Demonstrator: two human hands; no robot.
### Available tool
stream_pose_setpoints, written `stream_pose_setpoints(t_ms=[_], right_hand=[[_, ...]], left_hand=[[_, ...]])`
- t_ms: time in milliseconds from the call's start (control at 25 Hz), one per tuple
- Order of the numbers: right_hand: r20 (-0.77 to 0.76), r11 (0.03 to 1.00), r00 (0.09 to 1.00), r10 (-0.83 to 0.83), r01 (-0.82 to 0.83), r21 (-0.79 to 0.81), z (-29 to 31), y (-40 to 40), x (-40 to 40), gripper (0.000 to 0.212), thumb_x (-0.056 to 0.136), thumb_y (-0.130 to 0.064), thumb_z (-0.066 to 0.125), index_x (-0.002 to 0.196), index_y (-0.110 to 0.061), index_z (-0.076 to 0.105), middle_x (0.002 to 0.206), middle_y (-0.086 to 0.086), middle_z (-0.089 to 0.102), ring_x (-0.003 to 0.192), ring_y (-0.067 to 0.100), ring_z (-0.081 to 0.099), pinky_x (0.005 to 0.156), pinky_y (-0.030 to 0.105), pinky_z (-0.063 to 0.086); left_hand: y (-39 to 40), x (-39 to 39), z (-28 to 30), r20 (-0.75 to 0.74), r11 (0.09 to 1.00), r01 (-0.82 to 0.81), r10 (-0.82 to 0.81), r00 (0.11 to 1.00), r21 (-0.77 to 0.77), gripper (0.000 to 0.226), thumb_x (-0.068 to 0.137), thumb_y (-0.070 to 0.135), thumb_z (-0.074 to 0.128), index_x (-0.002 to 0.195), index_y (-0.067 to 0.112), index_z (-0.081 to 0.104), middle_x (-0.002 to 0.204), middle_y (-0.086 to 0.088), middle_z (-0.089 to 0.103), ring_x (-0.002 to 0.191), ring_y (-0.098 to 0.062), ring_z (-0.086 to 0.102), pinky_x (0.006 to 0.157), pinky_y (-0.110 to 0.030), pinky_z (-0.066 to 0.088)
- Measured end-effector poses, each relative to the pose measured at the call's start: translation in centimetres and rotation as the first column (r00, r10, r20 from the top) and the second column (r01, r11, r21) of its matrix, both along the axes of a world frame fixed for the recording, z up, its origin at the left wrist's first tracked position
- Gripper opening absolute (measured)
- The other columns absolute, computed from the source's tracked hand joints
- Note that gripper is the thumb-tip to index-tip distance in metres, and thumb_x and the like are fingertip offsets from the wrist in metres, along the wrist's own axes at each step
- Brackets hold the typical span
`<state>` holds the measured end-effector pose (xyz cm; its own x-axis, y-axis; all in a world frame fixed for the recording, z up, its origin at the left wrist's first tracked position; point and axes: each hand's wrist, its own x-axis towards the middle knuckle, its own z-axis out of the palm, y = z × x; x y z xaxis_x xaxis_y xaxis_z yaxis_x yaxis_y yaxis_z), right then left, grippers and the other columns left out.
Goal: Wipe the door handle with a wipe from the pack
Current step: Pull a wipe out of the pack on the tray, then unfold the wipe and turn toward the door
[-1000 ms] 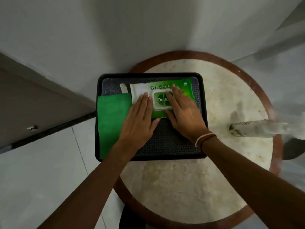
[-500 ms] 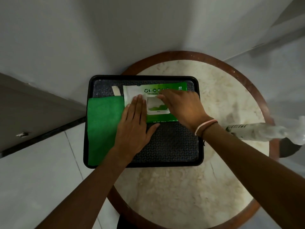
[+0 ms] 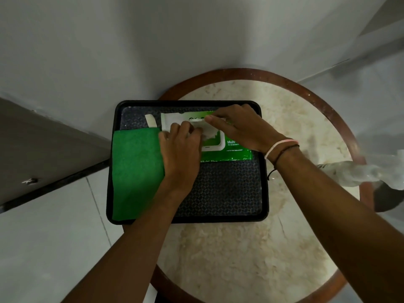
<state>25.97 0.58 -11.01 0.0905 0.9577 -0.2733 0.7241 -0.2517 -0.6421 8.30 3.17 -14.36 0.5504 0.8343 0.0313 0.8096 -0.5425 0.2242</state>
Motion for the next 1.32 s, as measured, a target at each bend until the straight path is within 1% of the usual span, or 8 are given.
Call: stream_pose_setpoints(t_ms=[200, 320, 480, 680, 800, 960, 1160, 1320], right_hand=[[0.039, 1.000, 0.999, -0.026, 0.026, -0.003, 1.5, -0.5, -0.8, 0.053, 0.107, -0.043, 0.050, 0.150, -0.011, 0.050, 0.143, 0.015, 0.064, 0.130, 0.032, 0.061, 0.108, 0.051, 0.050], [-0.121, 0.993, 0.987, -0.106, 0.111, 0.035, 5.7, -1.1, -2.5, 0.047, 0.105, -0.033, 0.058, 0.145, -0.008, 0.055, 0.142, 0.017, 0.064, 0.130, 0.030, 0.062, 0.109, 0.044, 0.050], [-0.708, 0.950, 0.646, -0.286, 0.290, -0.118, 15.2, -1.9, -5.9, 0.023, 0.101, -0.028, 0.066, 0.113, -0.010, 0.074, 0.100, 0.001, 0.081, 0.093, 0.022, 0.079, 0.080, 0.033, 0.065], [-0.901, 0.964, 0.401, -0.166, 0.259, -0.062, 27.9, -1.9, -9.5, 0.015, 0.096, -0.002, 0.067, 0.092, -0.008, 0.080, 0.089, 0.006, 0.081, 0.078, 0.014, 0.077, 0.070, 0.022, 0.064], [-0.919, 0.987, 0.384, -0.093, 0.158, -0.034, 34.2, -1.2, -11.0, 0.015, 0.095, 0.000, 0.067, 0.094, -0.005, 0.081, 0.096, 0.012, 0.080, 0.085, 0.019, 0.076, 0.077, 0.028, 0.066], [-0.919, 0.997, 0.388, -0.073, 0.050, -0.058, 40.5, -0.4, -14.0, 0.016, 0.098, -0.005, 0.065, 0.093, -0.009, 0.081, 0.096, 0.009, 0.080, 0.084, 0.017, 0.077, 0.075, 0.028, 0.064], [-0.900, 0.970, 0.383, -0.209, 0.197, -0.141, 44.5, 0.9, -19.9, 0.013, 0.097, -0.005, 0.067, 0.092, -0.010, 0.077, 0.087, 0.007, 0.081, 0.076, 0.017, 0.079, 0.065, 0.029, 0.065], [-0.871, 0.946, 0.430, -0.237, 0.308, -0.105, 45.6, 2.8, -27.1, 0.008, 0.096, -0.004, 0.069, 0.096, -0.007, 0.076, 0.083, 0.007, 0.082, 0.071, 0.016, 0.080, 0.062, 0.026, 0.064]], left_hand=[[-1.7, -2.5, 3.0, 0.220, 0.996, -0.067, 0.080, 0.972, -0.065, 0.006, 0.096, 0.008, 0.079, 0.098, 0.005, 0.082, 0.094, -0.012, 0.073, 0.076, -0.029, 0.067, 0.066, -0.044, 0.057], [-2.6, -5.6, 8.1, 0.451, 0.942, -0.049, 0.205, 0.869, -0.333, 0.003, 0.096, 0.003, 0.078, 0.098, 0.003, 0.080, 0.102, -0.005, 0.074, 0.071, -0.010, 0.068, 0.069, -0.016, 0.060], [-1.7, -7.8, 18.1, 0.612, 0.742, 0.036, 0.524, 0.593, -0.669, 0.025, 0.099, 0.003, 0.073, 0.084, 0.022, 0.068, 0.096, 0.018, 0.079, 0.086, -0.020, 0.080, 0.065, -0.025, 0.066], [-1.2, -11.0, 31.7, 0.784, 0.879, 0.122, 0.338, 0.521, -0.460, 0.034, 0.091, -0.004, 0.080, 0.100, 0.026, 0.070, 0.102, 0.008, 0.079, 0.082, -0.018, 0.079, 0.068, -0.030, 0.065], [-1.5, -13.8, 37.8, 0.846, 0.909, 0.166, 0.273, 0.457, -0.383, 0.036, 0.086, -0.004, 0.083, 0.109, 0.024, 0.077, 0.103, 0.006, 0.077, 0.081, -0.006, 0.075, 0.068, -0.014, 0.059], [-1.9, -17.9, 42.4, 0.919, 0.948, 0.156, 0.216, 0.331, -0.279, 0.020, 0.087, -0.002, 0.084, 0.096, 0.015, 0.080, 0.109, -0.006, 0.075, 0.103, -0.014, 0.072, 0.091, -0.023, 0.061], [-0.8, -22.8, 44.9, 0.728, 0.723, 0.310, 0.674, -0.125, -0.617, 0.013, 0.107, 0.018, 0.058, 0.109, 0.020, 0.071, 0.106, -0.004, 0.079, 0.097, -0.022, 0.074, 0.073, -0.033, 0.065], [2.1, -30.2, 46.2, 0.747, 0.681, 0.438, 0.665, -0.032, -0.587, 0.037, 0.092, 0.031, 0.068, 0.128, 0.019, 0.069, 0.112, -0.009, 0.081, 0.107, -0.024, 0.077, 0.079, -0.031, 0.066]])
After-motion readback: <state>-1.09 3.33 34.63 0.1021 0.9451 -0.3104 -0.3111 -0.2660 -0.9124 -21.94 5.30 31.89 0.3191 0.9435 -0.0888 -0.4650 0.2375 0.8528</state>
